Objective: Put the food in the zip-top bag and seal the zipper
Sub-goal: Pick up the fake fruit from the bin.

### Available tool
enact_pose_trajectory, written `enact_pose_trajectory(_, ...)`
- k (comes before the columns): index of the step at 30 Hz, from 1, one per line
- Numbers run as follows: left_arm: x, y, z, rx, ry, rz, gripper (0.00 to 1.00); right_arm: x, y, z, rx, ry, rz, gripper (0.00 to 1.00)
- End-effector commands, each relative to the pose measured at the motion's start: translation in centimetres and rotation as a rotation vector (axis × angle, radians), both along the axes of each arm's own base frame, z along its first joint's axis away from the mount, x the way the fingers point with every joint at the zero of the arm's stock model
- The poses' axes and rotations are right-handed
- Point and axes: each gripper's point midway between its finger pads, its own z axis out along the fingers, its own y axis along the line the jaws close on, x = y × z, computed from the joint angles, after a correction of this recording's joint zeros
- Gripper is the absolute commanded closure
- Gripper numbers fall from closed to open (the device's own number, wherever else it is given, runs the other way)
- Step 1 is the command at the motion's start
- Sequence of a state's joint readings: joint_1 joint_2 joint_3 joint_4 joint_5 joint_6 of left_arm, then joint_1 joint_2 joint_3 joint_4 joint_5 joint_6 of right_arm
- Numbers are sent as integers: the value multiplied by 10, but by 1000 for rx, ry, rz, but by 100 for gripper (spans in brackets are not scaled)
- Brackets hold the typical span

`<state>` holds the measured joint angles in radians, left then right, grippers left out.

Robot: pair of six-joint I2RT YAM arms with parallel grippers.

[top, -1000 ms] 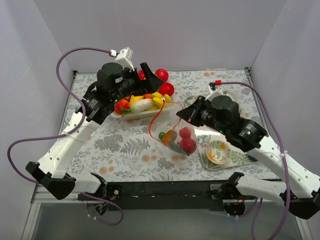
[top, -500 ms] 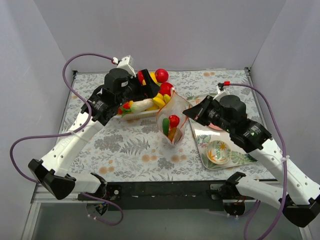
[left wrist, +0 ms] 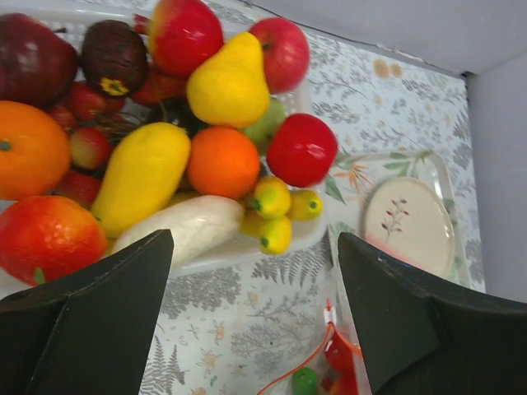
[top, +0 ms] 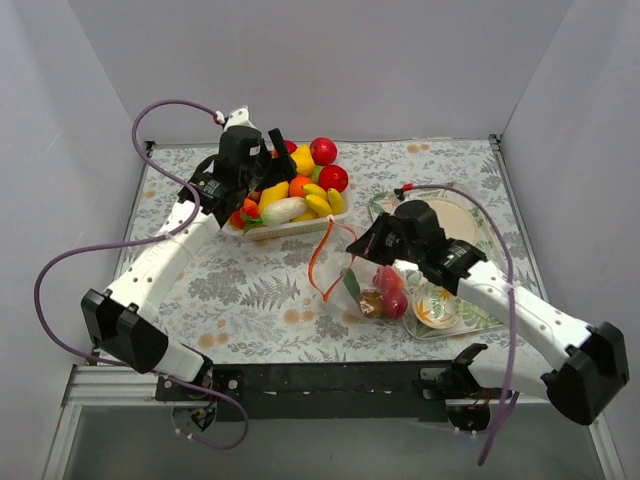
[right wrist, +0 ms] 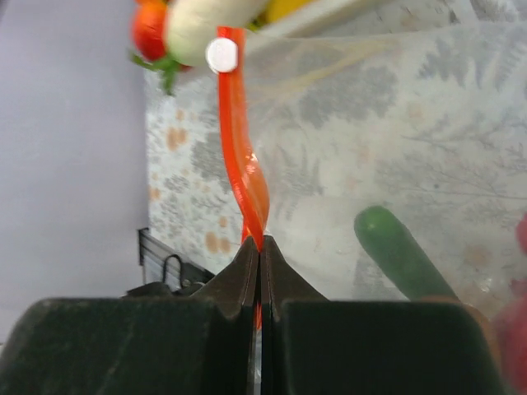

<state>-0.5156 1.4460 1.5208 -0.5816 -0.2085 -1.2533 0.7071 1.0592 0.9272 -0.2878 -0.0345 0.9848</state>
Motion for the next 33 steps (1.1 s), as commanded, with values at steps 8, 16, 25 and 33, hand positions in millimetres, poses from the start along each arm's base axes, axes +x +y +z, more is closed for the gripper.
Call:
enact_pose_trajectory(8, 37, 70, -37, 165, 28, 251, 22, 6, 18, -50, 28, 59, 89, 99)
enact_pose_trajectory(16, 44, 139, -72, 384, 76, 492, 23, -4, 8, -50, 33, 46, 81, 99)
enact_pose_trajectory(25, 77, 149, -116, 390, 151, 474, 7, -12, 8, -45, 43, 44, 111, 99)
enact_pose_trajectory(33, 91, 147, -143, 402, 205, 456, 11, -13, 7, -40, 54, 32, 112, 99)
